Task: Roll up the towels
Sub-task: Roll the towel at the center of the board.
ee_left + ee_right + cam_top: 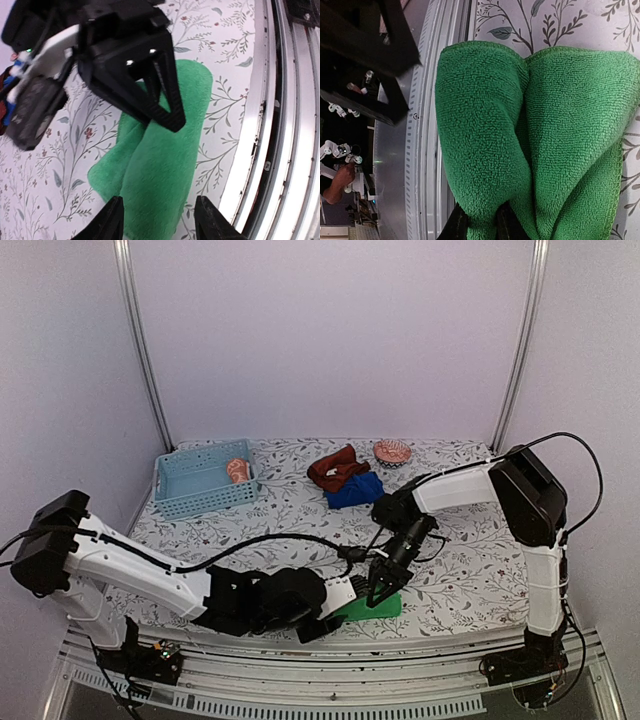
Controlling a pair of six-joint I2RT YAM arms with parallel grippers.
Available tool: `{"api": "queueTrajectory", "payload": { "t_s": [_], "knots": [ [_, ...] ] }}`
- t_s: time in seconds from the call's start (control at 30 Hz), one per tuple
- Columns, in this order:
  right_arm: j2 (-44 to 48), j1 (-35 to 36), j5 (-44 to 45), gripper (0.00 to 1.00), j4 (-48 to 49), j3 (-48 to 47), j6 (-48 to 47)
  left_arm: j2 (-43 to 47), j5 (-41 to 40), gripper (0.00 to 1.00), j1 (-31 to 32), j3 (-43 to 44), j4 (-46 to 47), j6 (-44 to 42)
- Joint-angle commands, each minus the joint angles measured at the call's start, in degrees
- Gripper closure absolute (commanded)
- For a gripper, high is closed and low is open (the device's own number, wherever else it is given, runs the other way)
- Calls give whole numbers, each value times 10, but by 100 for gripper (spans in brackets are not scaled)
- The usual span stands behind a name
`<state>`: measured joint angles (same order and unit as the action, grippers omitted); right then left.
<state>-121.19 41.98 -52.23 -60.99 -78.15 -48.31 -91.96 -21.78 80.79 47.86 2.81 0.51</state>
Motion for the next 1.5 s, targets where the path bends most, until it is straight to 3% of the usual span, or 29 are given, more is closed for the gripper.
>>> {"api": "queueTrajectory", "payload": {
  "t_s": [0.0,0.57,0.77,0.97,1.47],
  "knots": [
    [-53,0,44,88,-62,-4,-5,-74,40,49,9,62,-34,-66],
    [-75,0,43,88,-64,-27,7,-159,5,48,8,109,-24,-184],
    [-83,0,47,88,-65,-32,9,-140,-17,48,13,114,-9,-187],
    [-82,0,47,88,-65,-32,9,-116,-7,40,12,126,-21,-190],
    [-64,-1,35,82,-60,-18,6,-197,53,43,-30,144,-42,-170]
  ]
}}
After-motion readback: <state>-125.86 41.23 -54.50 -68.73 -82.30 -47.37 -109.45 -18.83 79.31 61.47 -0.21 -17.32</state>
